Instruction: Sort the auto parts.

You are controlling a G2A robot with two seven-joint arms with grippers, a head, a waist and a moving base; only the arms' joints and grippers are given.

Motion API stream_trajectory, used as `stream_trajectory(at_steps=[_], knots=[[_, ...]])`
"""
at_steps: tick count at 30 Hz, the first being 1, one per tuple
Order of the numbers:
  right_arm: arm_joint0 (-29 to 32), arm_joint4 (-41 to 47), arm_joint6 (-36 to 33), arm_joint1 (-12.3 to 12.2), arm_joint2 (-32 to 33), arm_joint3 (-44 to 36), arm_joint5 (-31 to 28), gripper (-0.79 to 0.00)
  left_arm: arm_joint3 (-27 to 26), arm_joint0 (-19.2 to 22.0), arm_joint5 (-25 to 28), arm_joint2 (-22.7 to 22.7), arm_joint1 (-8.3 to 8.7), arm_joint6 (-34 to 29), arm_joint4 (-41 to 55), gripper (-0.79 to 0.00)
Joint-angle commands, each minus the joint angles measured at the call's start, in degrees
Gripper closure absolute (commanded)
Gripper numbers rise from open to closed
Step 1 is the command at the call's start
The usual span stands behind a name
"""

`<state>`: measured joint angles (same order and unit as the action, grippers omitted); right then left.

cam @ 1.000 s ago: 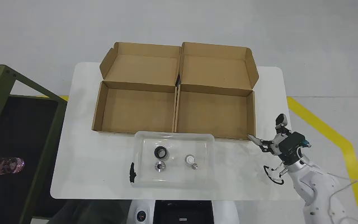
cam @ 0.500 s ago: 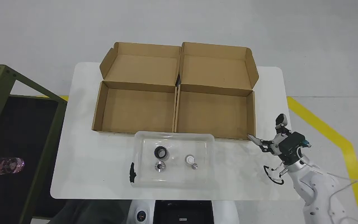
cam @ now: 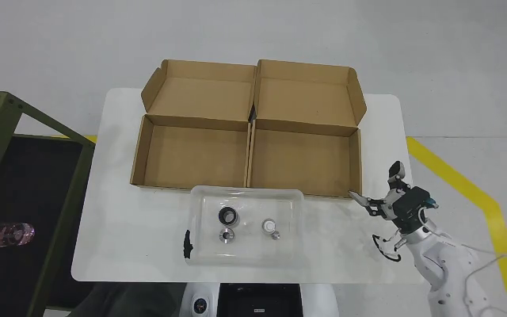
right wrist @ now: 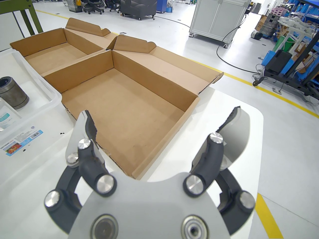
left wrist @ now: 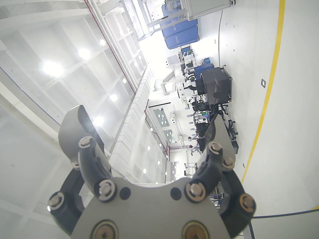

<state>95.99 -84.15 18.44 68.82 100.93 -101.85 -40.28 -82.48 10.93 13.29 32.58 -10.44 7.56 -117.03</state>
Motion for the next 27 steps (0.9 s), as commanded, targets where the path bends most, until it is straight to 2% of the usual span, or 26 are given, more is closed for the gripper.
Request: stream_trajectory(at_steps=[1, 5, 15, 27], knots=[[-0.4, -1.5, -0.5, -0.2, -0.4, -1.0, -1.0, -0.785, 0.0, 0.0, 0.0, 0.0, 0.0, 0.0, 0.0, -0.785], [-1.1, -1.1, -2.2, -0.5, -1.7, -2.3, -4.4, -0.785, 0.0, 0.0, 0.0, 0.0, 0.0, 0.0, 0.0, -0.785], [-2.9, 3.4, -13.1, -1.4, -5.9, -9.1, -14.2, -0.785, 0.0, 0.0, 0.0, 0.0, 0.0, 0.0, 0.0, -0.785], [-4.8, 4.9, -23.9, -1.9, -15.1, -14.8, -17.7, -0.785, 0.0, 0.0, 0.0, 0.0, 0.0, 0.0, 0.0, -0.785]])
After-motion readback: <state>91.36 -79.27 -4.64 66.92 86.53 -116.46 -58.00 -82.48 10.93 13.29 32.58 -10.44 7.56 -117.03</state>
